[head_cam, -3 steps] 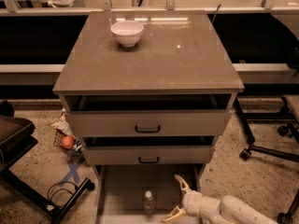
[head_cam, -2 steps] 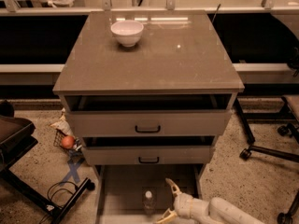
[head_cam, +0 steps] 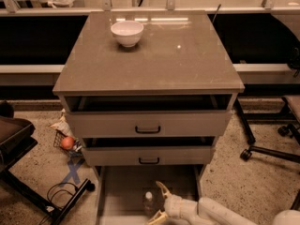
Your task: Pick water bottle from bottom drawer and place on counter
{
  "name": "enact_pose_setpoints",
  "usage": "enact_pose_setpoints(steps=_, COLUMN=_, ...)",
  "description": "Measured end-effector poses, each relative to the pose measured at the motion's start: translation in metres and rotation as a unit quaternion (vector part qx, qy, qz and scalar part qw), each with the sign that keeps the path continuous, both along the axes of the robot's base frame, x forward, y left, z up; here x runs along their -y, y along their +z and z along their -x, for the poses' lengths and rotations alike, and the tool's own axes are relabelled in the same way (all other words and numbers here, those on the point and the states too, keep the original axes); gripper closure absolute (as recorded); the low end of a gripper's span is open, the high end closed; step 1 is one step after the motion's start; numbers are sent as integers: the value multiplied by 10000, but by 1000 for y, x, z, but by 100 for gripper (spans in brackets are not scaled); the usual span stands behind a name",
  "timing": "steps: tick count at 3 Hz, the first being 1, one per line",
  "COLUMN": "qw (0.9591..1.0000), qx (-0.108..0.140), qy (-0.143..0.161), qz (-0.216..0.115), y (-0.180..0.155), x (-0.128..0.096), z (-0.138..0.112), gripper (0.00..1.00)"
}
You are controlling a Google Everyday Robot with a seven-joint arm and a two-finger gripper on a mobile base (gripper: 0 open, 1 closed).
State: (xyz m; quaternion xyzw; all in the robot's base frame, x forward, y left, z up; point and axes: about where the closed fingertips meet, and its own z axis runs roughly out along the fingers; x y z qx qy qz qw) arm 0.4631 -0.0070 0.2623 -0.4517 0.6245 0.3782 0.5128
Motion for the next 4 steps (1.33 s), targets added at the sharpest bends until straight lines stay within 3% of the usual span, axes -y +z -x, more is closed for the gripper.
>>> enact_pose_setpoints(steps=2, qw=9996, qx=73, qy=183, qz=-191, y=-15, x=-13, z=-13, gripper=49)
enact_pose_setpoints(steps=3, qw=9991, qx=14, qy=215, qz=-370, y=-22, x=-21, z=-14, gripper=80)
enact_pose_setpoints(steps=4, qw=9989, qx=-7, qy=216, qz=-420, y=-22, x=-23, z=-14, gripper=100)
